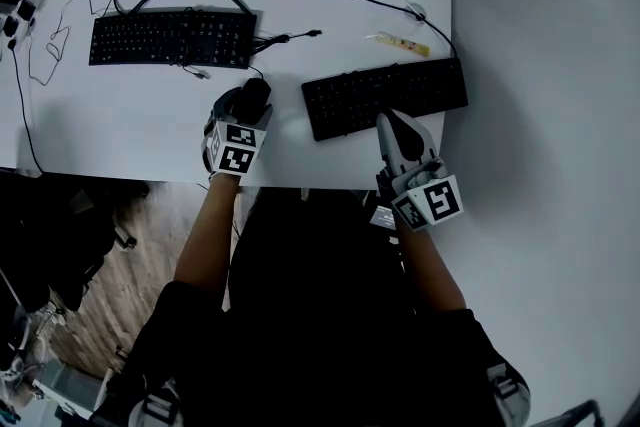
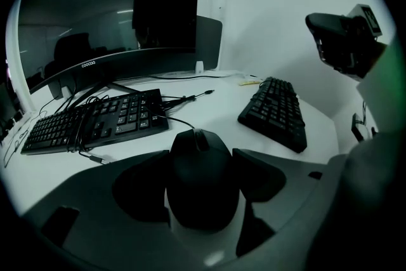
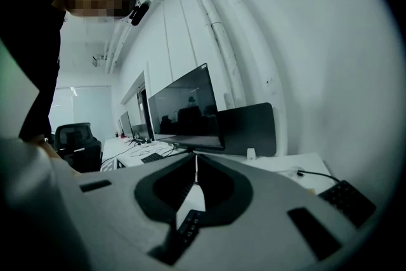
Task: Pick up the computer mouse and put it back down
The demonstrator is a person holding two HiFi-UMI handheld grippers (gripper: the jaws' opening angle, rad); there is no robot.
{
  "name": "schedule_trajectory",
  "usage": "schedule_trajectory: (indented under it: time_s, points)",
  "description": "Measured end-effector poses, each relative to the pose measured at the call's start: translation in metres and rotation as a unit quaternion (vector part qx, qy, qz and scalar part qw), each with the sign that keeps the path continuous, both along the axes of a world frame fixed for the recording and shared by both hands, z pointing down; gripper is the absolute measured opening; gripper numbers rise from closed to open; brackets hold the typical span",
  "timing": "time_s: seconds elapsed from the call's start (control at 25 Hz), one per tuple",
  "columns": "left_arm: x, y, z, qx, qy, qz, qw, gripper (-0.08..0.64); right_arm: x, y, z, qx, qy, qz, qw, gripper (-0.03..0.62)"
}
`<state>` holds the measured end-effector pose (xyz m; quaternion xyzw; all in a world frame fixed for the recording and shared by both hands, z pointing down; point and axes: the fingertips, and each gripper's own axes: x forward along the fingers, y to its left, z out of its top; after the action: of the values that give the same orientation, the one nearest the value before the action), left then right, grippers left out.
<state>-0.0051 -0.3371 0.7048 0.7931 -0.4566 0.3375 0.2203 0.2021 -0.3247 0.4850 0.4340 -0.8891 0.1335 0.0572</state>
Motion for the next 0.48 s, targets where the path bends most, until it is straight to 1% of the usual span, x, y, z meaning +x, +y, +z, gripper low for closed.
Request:
schedule_trajectory:
  time_s: [0.24, 0.48]
  points:
    - [-0.0014, 0.0004, 0.0044, -0.003, -0.008, 0.003, 1.0000, 0.304, 0.0038, 0.0041, 0.0010, -0.003, 0.006, 0.006, 1.000, 0.011]
    - [-0.0013, 0.0014, 0.0103, -0.002, -0.020, 0.005, 0.9998, 0.305, 0.0071, 0.0093, 0.0008, -0.002, 0.001, 0.010, 1.000, 0.011]
